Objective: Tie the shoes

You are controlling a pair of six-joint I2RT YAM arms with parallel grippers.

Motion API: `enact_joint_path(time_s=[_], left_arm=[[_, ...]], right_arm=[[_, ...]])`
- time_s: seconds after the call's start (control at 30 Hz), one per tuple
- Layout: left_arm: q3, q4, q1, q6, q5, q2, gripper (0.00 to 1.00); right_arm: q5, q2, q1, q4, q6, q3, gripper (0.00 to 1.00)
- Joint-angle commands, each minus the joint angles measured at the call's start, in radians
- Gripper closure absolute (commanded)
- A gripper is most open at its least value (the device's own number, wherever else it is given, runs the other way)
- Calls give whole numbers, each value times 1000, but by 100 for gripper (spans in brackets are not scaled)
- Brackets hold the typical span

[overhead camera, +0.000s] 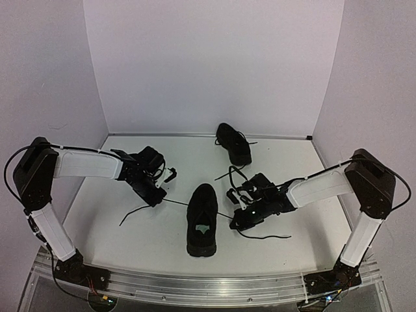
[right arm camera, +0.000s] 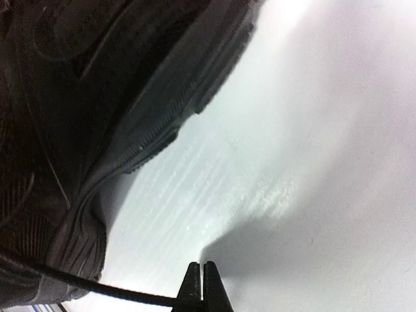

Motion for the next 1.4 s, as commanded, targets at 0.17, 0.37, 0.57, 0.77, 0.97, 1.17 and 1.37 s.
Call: enact_joint_path(time_s=[0.17,0.37,0.57,0.77,0.97,1.17,1.37], left_arm=[[-78,82,-24,46,140,-151,100],[-61,151,-42,73,220,-131,72],[-63,167,-54,84,187,-164,46],[-159,321,-56,37,64,-351,2],[-135,309,-54,-13,-145,-350,1],[-66,227,-56,172,166,-238,0],[-180,429,-57,330,330,-181,4]], right_arm=[[-76,-49,-26,-15,-20,-16,100],[-180,-45,-26,5,-47,47,75],[-181,-114,-25,-10,-48,52,41],[-118,-234,-26,-73,-55,59,17],[78,-383,-26,-91,-60,49,2],[278,-466,-26,-81,-19,63,2],[339,-533,-26,-14,15,39,2]])
